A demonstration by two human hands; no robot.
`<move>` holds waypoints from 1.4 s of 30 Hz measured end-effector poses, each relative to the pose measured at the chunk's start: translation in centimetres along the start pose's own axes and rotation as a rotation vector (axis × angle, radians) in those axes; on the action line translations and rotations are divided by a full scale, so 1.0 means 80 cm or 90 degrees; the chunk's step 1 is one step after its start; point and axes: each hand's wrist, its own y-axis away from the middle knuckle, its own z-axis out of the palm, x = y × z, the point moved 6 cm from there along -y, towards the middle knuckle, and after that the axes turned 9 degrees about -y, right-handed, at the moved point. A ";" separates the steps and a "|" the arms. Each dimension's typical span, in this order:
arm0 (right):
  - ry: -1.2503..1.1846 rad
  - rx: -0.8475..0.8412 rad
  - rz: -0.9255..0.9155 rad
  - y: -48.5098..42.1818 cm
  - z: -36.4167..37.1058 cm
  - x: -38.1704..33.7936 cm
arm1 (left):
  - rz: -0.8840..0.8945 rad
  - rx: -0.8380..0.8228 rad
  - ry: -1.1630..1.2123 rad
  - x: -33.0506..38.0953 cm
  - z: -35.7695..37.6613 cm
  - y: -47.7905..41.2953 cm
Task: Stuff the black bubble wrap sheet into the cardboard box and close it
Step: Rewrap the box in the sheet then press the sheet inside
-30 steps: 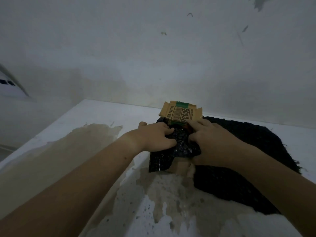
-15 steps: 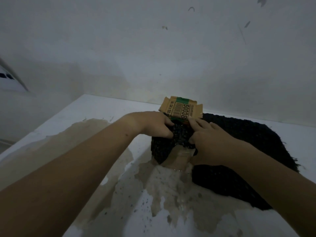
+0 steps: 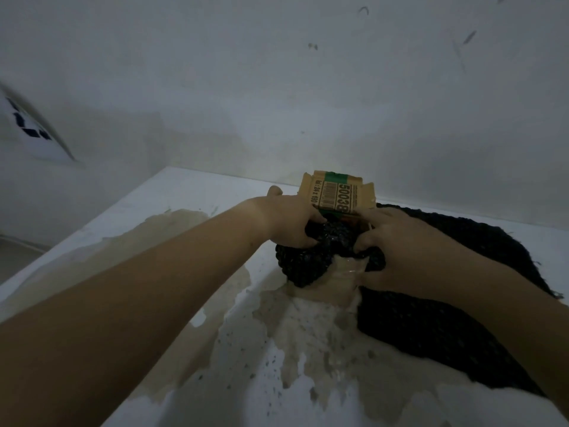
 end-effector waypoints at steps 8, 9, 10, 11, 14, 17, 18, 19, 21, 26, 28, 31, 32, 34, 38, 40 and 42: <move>0.002 -0.195 0.059 -0.027 0.018 0.010 | 0.011 0.064 0.006 0.000 0.006 0.002; 0.006 -0.201 0.056 -0.028 0.019 0.010 | 0.010 0.065 0.013 0.000 0.006 0.002; 0.007 -0.202 0.053 -0.027 0.019 0.009 | 0.011 0.065 0.017 0.000 0.006 0.002; -0.001 -0.194 0.052 -0.025 0.018 0.007 | 0.012 0.068 0.021 0.000 0.006 0.003; -0.038 -0.097 0.024 -0.016 0.012 0.001 | 0.007 0.074 0.040 -0.002 0.007 0.003; 0.011 0.050 -0.034 -0.007 0.004 -0.006 | 0.004 0.076 0.048 -0.004 0.007 0.002; 0.027 0.079 -0.045 -0.003 0.001 -0.009 | 0.005 0.073 0.047 -0.004 0.007 0.002; 0.042 0.091 -0.049 -0.001 0.000 -0.010 | 0.007 0.070 0.044 -0.004 0.008 0.002; 0.090 0.071 -0.030 0.000 0.005 -0.010 | 0.010 0.067 0.038 -0.002 0.008 0.002; 0.144 -0.028 -0.006 -0.010 0.013 -0.008 | 0.007 0.051 0.041 -0.002 0.007 0.002; 0.155 -0.077 0.012 -0.012 0.020 0.001 | 0.008 0.035 0.042 -0.004 0.007 0.001; 0.129 -0.146 0.025 -0.015 0.036 0.012 | 0.011 0.018 0.034 -0.004 0.006 -0.002; 0.106 -0.154 0.026 -0.017 0.038 0.013 | 0.011 0.015 0.033 -0.004 0.006 -0.003; 0.065 -0.155 0.024 -0.019 0.037 0.017 | 0.006 0.018 0.025 -0.005 0.007 -0.003; 0.040 0.025 -0.081 -0.012 0.001 0.009 | -0.003 0.030 0.006 -0.004 0.011 -0.007; 0.099 0.094 -0.100 -0.006 -0.014 0.005 | -0.008 0.040 0.014 -0.006 0.014 -0.009; 0.161 0.055 -0.091 -0.006 -0.008 0.003 | -0.010 0.043 0.025 -0.007 0.015 -0.011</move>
